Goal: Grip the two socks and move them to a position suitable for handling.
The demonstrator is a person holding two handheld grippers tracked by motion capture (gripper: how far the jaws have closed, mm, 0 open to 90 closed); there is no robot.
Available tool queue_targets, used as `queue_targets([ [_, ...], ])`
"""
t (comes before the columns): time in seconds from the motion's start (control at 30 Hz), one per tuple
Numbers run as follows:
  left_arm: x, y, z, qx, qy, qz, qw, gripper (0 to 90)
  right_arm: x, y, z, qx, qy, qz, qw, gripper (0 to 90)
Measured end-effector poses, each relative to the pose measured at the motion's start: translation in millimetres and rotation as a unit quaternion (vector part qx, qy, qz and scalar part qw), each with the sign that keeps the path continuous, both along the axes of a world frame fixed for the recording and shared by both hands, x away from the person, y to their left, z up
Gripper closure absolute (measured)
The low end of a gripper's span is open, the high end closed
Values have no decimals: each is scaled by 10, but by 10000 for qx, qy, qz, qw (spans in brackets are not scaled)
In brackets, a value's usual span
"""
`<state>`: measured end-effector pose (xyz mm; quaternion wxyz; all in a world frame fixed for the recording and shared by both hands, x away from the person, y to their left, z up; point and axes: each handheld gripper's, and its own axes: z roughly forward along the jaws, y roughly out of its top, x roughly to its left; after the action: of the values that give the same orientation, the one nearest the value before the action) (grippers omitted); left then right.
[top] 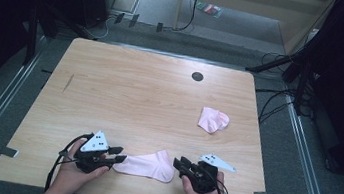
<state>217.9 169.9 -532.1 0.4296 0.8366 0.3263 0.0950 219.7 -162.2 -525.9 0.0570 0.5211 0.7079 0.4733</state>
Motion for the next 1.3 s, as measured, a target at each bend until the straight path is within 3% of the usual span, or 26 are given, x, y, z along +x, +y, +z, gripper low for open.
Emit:
queue_targets([
  [0.1, 1, -95, -69, 285, 140, -56, 9995, 776, 3, 158, -33, -225, -129, 333, 9991, 763],
  [0.2, -3, -146, -129, 419, 269, -168, 9986, 795, 33, 314, -115, -539, -175, 543, 9969, 788],
  [0.33, -35, -155, -128, 622, 113, -262, 9977, 768, 84, 421, -203, -926, -154, 620, 9937, 792],
  [0.47, -32, -117, -130, 765, -69, -129, 9970, 758, 95, 395, -210, -1168, -116, 439, 9921, 885],
  [0.57, -30, -106, -118, 707, -75, -4, 9975, 703, 88, 351, -182, -1150, 8, 361, 9927, 847],
  [0.6, -29, -88, -109, 567, -125, 51, 9983, 681, 68, 336, -157, -1094, -35, 311, 9935, 839],
  [0.63, -22, -61, -89, 296, -101, 101, 9995, 681, 37, 326, -121, -948, -99, 309, 9950, 841],
  [0.7, -1, -13, -44, -144, 22, 219, 9997, 739, -21, 347, -38, -703, -236, 469, 9961, 863],
  [0.77, 21, -15, -41, -281, 203, 309, 9989, 822, -67, 433, 5, -683, -364, 689, 9946, 882],
  [0.87, 25, -115, -109, 18, 353, 255, 9991, 864, -65, 583, -66, -815, -277, 987, 9914, 900],
  [0.97, 9, -177, -152, 301, 328, 279, 9986, 864, -40, 649, -169, -1012, -149, 1013, 9896, 900],
  [1.03, 7, -178, -153, 369, 256, 294, 9986, 857, -51, 650, -202, -1137, -56, 999, 9885, 900],
  [1.1, 9, -179, -156, 465, 103, 323, 9983, 844, -79, 628, -214, -1033, 59, 1065, 9889, 900],
  [1.17, 17, -171, -161, 424, 118, 284, 9986, 828, -115, 635, -197, -1062, 164, 1188, 9871, 900],
  [1.2, 19, -166, -164, 399, 109, 250, 9988, 818, -122, 636, -180, -1129, 123, 1211, 9861, 900],
  [1.3, 6, -160, -175, 439, -34, 66, 9990, 767, -101, 586, -85, -946, -222, 845, 9917, 900],
])
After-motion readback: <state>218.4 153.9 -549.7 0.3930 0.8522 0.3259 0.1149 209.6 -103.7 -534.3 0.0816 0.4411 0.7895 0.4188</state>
